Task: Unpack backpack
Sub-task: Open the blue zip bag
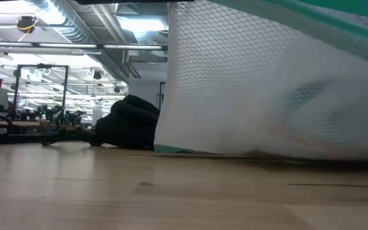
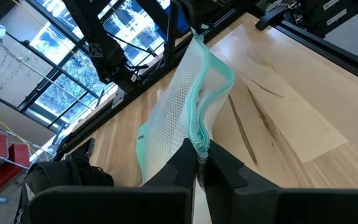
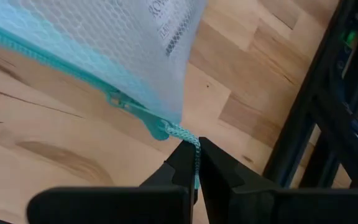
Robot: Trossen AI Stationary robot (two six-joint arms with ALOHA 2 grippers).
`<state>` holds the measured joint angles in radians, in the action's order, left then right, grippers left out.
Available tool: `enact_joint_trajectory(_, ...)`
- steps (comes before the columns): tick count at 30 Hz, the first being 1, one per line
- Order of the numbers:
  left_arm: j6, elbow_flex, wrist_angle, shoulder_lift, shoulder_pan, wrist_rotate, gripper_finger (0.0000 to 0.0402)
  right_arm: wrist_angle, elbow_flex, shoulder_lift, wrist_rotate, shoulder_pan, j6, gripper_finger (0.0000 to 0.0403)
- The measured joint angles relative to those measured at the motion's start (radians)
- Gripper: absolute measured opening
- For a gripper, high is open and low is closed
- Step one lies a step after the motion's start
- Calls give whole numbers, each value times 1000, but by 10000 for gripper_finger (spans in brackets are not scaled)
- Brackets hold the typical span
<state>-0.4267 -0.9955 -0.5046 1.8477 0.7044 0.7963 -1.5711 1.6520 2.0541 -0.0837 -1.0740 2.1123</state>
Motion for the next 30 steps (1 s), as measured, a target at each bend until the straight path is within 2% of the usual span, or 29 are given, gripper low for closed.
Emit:
enact_joint_trajectory(8,0,0,0,0,0,0,0,0,0,0,23,0,-1,0)
enact_joint_trajectory(13,0,0,0,0,0,0,0,0,0,1,-40,0,-1,7)
enact_joint_trajectory(17,0,0,2,0,1,1,0,1,0,1,-51,0,7,36)
enact_joint_trajectory(21,0,0,-7,0,5,-5,7,8,0,1,-51,0,9,92)
enact_joint_trajectory(25,0,0,-3,0,4,-21,53,17,0,1,-55,0,10,155)
enact_joint_trajectory(30,16,0,-2,0,4,-49,150,56,0,2,-93,0,11,226)
